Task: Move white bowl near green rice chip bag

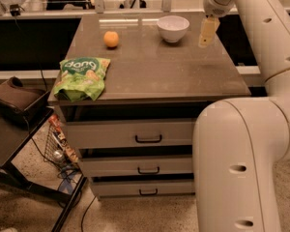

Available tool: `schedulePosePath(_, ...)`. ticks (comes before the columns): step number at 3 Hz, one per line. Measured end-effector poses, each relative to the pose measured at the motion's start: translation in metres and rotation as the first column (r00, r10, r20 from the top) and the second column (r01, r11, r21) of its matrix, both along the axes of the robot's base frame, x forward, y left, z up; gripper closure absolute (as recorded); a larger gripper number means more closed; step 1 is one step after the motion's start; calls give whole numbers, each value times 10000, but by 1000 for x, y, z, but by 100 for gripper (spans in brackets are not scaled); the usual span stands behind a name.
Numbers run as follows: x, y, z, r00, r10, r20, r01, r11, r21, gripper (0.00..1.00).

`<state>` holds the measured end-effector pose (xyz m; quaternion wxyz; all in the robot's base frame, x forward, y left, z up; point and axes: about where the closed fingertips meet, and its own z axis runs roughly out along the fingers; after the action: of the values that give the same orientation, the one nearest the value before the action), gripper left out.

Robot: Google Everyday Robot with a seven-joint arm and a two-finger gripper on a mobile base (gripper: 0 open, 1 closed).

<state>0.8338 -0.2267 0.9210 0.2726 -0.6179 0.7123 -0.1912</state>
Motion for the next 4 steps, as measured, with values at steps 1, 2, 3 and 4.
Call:
schedulePosePath(1, 15, 15, -15, 9976, 656, 222, -661, 9976, 227, 0)
schedulePosePath(2, 25, 29, -29, 9923, 1210, 268, -1216, 9923, 226, 0)
schedulePosePath(3, 34, 40, -39, 9867, 1598, 295, -1604, 9869, 170, 0)
schedulePosePath(4, 42, 56, -50, 9798, 1984, 262, -1985, 9801, 28, 0)
